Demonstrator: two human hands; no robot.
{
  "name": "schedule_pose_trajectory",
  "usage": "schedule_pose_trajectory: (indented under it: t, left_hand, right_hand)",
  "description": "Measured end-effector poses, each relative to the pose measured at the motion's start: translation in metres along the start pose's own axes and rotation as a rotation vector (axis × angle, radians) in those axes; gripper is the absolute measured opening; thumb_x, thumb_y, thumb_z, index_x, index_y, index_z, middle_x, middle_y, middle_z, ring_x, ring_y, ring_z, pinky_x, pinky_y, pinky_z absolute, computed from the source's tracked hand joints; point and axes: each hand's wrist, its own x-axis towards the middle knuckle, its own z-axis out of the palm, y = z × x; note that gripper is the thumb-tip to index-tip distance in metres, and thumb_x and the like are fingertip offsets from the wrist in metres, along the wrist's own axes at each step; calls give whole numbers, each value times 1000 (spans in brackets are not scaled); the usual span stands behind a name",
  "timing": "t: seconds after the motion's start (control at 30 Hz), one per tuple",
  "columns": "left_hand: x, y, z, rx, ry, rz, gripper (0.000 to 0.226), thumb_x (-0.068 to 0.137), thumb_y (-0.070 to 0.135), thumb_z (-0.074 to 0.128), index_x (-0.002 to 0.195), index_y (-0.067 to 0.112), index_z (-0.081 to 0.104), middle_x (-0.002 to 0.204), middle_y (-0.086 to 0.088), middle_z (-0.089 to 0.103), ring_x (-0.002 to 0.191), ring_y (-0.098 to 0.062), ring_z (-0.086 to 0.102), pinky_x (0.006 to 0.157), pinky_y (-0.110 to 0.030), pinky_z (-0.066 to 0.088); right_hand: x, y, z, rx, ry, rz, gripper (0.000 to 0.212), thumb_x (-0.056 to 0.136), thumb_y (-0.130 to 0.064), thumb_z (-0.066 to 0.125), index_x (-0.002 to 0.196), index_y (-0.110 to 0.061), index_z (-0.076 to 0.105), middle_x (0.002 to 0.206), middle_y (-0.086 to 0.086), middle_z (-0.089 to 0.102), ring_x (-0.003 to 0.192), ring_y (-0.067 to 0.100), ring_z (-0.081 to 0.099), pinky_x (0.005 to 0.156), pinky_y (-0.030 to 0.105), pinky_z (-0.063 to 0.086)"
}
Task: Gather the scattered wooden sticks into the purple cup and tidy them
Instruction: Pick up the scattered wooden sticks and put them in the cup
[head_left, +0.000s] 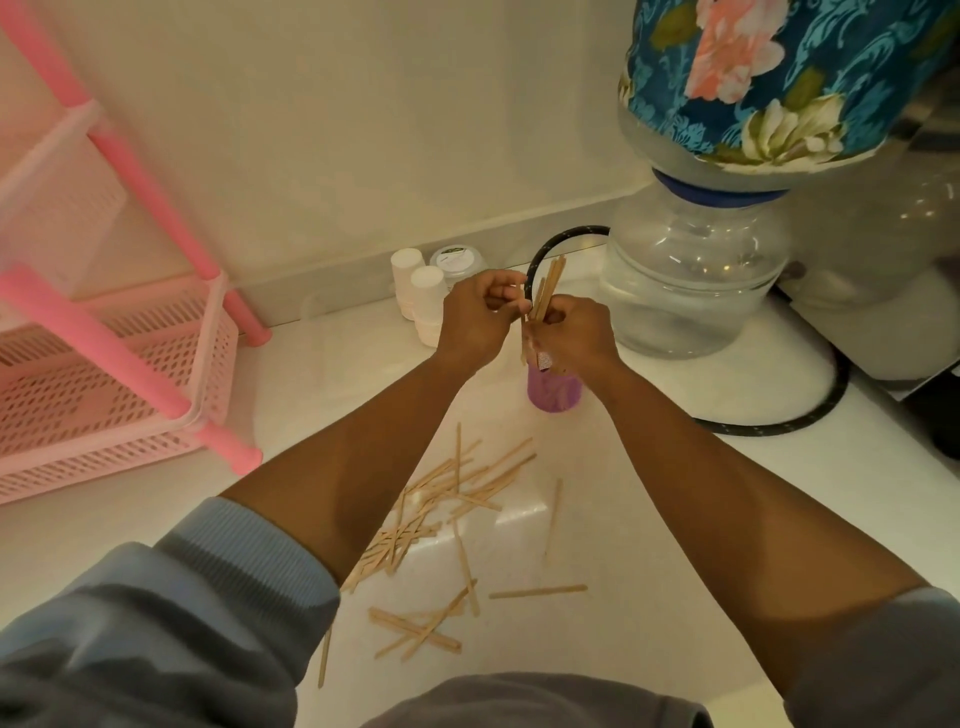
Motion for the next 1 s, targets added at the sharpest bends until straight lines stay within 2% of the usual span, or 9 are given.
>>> schedule_pose_trajectory:
  t: [0.1, 0.2, 0.3, 0.43, 0.57, 0.7, 0.8, 0.9, 1.0]
  left_hand:
    - [5, 5, 8, -2, -17, 8, 27, 81, 3, 75, 102, 18, 71, 81, 4, 65, 75, -8, 62, 84, -31, 58]
    - [7, 5, 17, 27, -20, 12, 25, 81, 2, 75, 102, 15, 71, 77, 9, 63, 70, -1, 60, 74, -16, 54]
    - [4, -1, 24, 63, -42, 27, 25, 80, 0, 75, 103, 10, 71, 77, 8, 63, 68, 1, 59, 67, -8, 48]
    - [-3, -16, 28, 107, -106, 15, 29, 80, -3, 73, 106, 9, 69, 93, -2, 67, 82, -9, 63, 71, -7, 49]
    - [-6, -30, 24, 169, -130, -23, 34, 81, 1, 74, 112, 13, 67, 102, 0, 66, 93, -12, 62, 75, -10, 49]
    - [-10, -38, 9, 182, -114, -111, 33, 81, 6, 76, 111, 14, 66, 98, 0, 64, 85, -11, 61, 74, -15, 49]
    - [-17, -44, -1, 224, -130, -186, 34, 81, 10, 77, 112, 13, 65, 97, 0, 62, 85, -13, 60, 74, -18, 49]
    - [-25, -56, -10, 447, -255, -275, 41, 80, 24, 79, 116, 16, 62, 105, 1, 62, 95, -14, 59, 79, -24, 46]
    - [-38, -65, -19, 669, -410, -357, 55, 78, 40, 79, 123, 16, 58, 121, -3, 61, 111, -19, 57, 88, -29, 46]
  right_hand:
    - [8, 2, -7, -78, 18, -6, 12, 83, -23, 70, 89, -13, 74, 81, 0, 70, 72, 12, 63, 64, 19, 47]
    - [11, 4, -10, -140, 27, 6, 17, 84, -27, 70, 89, -12, 74, 87, 4, 73, 78, 17, 66, 76, 31, 53]
    - [11, 10, -12, -175, 13, 36, 18, 84, -27, 69, 92, -11, 75, 88, 3, 72, 81, 19, 66, 78, 32, 53]
    - [10, 29, -8, -373, -101, 83, 25, 85, -32, 66, 92, -10, 74, 89, 6, 72, 84, 21, 66, 72, 27, 50]
    - [7, 40, -5, -491, -103, 126, 30, 84, -27, 68, 106, -8, 70, 100, 9, 70, 88, 23, 65, 71, 25, 49]
    - [4, 32, -6, -393, -11, 65, 25, 85, -13, 65, 108, -5, 68, 103, 9, 69, 93, 23, 65, 81, 30, 53]
    - [4, 22, 0, -285, 10, 0, 21, 84, -11, 66, 105, -9, 68, 101, 4, 69, 93, 19, 64, 80, 25, 50]
    - [0, 14, 12, -207, -131, -63, 20, 81, -17, 73, 101, -15, 70, 94, -1, 71, 87, 13, 65, 80, 23, 50]
    - [-15, 10, 23, -280, -378, -149, 25, 81, -18, 75, 105, -14, 70, 97, -1, 72, 82, 9, 64, 72, 18, 49]
